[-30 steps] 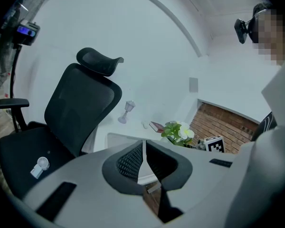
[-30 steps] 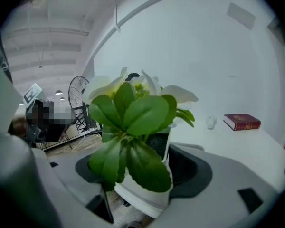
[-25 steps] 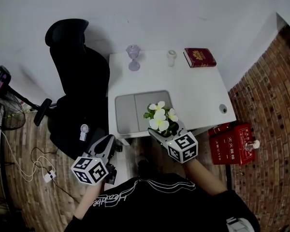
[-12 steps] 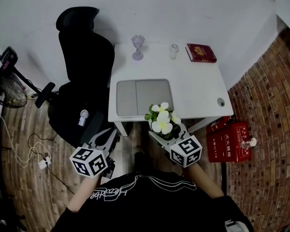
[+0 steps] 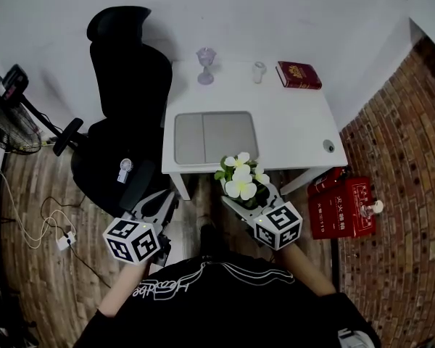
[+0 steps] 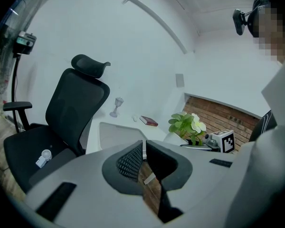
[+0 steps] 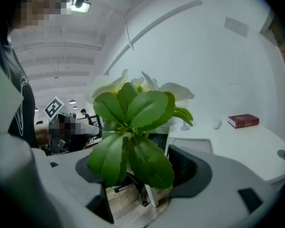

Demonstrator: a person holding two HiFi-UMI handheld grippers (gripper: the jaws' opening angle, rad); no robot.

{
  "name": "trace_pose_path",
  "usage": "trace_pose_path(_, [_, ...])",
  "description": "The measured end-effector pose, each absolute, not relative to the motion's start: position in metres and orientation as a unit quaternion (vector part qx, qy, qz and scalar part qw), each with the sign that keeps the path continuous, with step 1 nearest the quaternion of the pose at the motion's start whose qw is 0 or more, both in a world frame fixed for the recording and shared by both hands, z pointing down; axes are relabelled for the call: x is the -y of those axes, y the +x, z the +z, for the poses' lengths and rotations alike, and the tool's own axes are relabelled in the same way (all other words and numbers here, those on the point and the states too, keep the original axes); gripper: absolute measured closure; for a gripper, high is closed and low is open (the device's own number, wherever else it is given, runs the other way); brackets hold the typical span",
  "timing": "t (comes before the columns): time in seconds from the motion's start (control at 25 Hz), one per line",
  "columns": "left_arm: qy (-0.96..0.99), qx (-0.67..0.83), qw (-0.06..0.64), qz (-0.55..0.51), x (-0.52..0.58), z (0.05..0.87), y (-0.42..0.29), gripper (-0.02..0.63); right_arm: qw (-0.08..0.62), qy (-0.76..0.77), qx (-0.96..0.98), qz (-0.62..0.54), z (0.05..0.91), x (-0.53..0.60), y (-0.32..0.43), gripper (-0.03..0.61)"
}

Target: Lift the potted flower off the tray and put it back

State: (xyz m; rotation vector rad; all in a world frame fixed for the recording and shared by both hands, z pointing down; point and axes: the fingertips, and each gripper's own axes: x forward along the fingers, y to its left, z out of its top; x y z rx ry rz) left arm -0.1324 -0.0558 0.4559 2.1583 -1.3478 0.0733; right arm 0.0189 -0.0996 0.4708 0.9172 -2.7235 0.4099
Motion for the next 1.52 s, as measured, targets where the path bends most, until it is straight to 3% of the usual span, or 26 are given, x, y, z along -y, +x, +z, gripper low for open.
trace_pose_path(0.68, [0.810, 0.504, 0.299, 0.016, 0.071, 0.452, -0.135, 0.568, 0.104, 0.317, 0.933, 0.135, 0.453, 0.120, 0.017, 0.219])
trace_pose_path(1.52, [0.785, 0.539, 0.306, 0.005, 0.175, 0.450, -0.189, 0.568, 0.155, 0.295, 0.934, 0.126, 0.490, 0.264, -0.049, 0.221])
